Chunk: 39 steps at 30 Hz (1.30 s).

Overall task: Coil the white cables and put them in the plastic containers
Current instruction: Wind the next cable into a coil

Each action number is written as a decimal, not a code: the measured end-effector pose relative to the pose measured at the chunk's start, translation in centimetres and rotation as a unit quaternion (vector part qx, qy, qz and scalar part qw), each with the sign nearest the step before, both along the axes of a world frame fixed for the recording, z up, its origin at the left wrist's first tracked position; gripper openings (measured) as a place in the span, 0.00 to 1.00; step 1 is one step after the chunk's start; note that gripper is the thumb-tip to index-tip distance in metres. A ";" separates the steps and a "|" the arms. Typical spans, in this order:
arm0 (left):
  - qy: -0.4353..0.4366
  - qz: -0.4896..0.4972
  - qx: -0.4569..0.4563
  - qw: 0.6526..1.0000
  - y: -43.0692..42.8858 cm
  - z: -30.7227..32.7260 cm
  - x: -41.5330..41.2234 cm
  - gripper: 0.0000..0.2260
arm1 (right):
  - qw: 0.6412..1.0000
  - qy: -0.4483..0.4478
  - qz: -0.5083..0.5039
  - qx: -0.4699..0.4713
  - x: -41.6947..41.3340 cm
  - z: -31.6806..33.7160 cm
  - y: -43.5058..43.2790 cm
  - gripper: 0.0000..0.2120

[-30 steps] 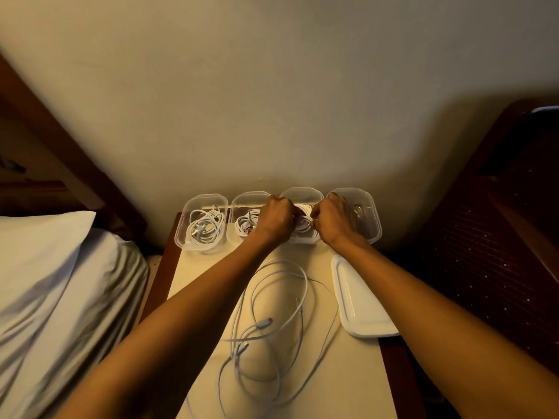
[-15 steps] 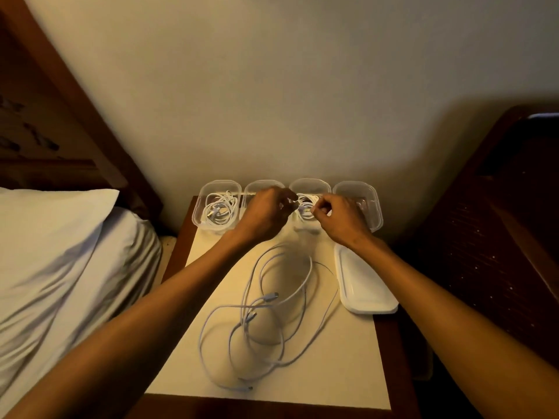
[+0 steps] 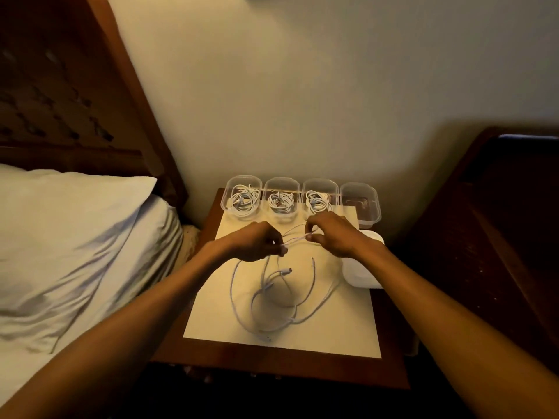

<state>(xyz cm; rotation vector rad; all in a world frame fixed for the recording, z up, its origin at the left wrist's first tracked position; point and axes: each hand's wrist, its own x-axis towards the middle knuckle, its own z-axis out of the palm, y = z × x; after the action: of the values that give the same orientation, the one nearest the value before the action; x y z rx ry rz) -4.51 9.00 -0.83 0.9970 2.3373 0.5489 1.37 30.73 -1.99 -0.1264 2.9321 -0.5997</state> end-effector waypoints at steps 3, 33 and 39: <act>0.057 0.079 0.138 0.986 -1.1 4.4 -0.3 0.11 | 0.986 0.087 -0.054 -0.135 0.6 4.7 -0.5 0.07; 0.333 0.149 0.266 0.892 -8.1 30.2 5.4 0.12 | 0.904 0.373 0.000 -0.208 5.1 32.7 -9.4 0.10; 0.460 0.197 0.316 0.806 -8.9 32.1 3.8 0.09 | 0.930 0.326 0.000 -0.169 5.3 32.4 -7.8 0.14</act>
<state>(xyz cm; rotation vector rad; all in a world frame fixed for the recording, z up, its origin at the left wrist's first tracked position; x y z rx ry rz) -0.69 0.10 31.31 1.2445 3.3836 1.3079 6.66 22.95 30.42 -0.4419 3.4043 -1.2771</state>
